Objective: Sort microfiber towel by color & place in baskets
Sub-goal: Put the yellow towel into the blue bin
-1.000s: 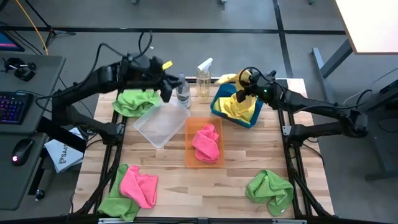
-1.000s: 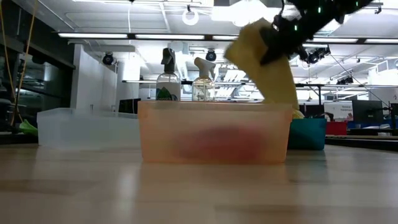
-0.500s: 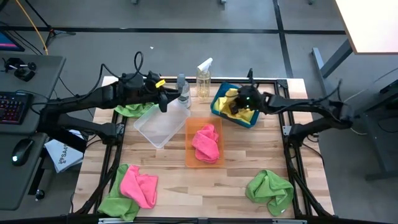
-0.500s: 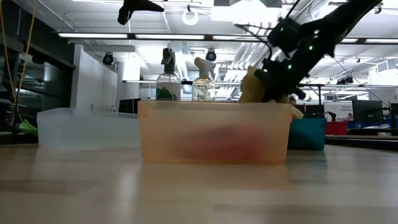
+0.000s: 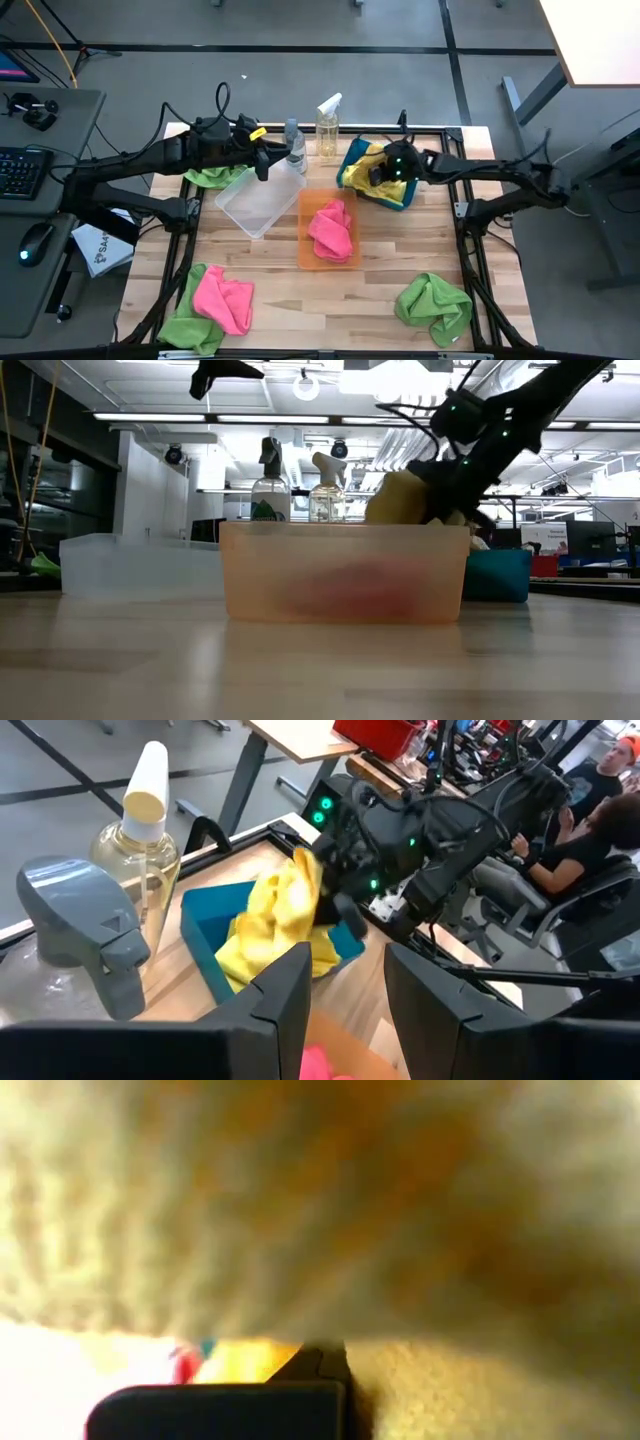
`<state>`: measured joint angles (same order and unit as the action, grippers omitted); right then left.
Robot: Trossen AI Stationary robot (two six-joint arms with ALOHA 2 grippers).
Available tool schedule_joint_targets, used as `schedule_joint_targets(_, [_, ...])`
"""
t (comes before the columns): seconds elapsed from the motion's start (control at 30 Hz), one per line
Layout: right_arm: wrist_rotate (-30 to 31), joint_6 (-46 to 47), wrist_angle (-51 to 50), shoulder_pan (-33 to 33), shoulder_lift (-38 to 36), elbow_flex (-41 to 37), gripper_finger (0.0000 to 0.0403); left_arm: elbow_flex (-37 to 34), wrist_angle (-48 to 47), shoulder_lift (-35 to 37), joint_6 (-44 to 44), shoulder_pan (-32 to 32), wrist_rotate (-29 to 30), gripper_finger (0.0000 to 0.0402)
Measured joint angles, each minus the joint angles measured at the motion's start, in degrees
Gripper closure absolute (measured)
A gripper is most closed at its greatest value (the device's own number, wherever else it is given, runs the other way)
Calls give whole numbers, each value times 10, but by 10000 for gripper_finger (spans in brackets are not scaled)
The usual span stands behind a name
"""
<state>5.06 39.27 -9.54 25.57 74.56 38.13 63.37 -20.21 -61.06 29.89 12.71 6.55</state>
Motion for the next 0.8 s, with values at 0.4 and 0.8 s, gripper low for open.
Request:
schedule_joint_targets(0.4, [-38,52,-85,60,37,0,403,0,1,0,-41,0,2,284])
schedule_joint_targets(0.8, [-83,156,27,24,176,4,403,0,3,0,-46,1,2,284])
